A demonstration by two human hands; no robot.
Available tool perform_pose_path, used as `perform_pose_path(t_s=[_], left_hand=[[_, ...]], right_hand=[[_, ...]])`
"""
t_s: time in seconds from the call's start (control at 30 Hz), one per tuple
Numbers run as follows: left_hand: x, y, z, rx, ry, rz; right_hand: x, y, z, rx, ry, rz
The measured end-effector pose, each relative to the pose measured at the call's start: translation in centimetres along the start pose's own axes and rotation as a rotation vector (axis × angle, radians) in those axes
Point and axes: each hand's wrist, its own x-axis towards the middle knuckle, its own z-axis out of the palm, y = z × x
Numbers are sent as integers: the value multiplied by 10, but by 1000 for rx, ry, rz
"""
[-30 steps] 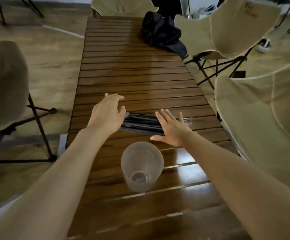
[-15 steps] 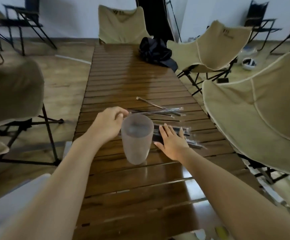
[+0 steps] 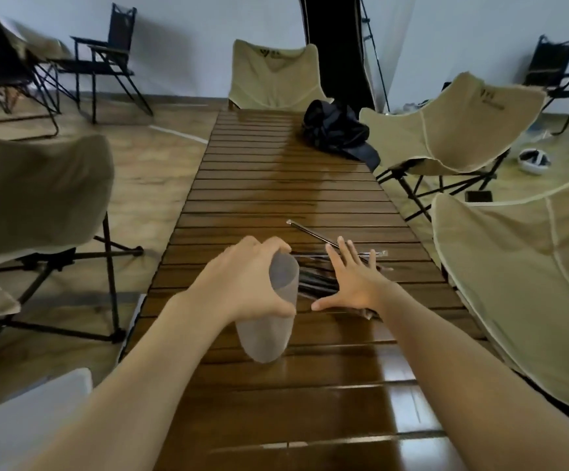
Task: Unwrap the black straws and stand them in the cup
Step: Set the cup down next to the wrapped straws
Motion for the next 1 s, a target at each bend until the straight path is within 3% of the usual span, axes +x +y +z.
perform_pose_path(t_s=[0.23, 0.63, 0.87, 0.93, 1.0], left_hand=[[18, -21, 0, -4, 58, -15], [12, -14, 11, 64, 186, -73], [-9, -12, 0, 42, 157, -168], [-20, -6, -7, -47, 274, -151], [-36, 6, -5, -155, 515, -134]], right_hand=[[30, 11, 6, 85, 10, 83], [-30, -44, 35, 22, 417, 49], [-101, -83, 44, 114, 408, 325], [-121, -95, 48, 160, 390, 406], [-137, -107, 52, 202, 381, 443]])
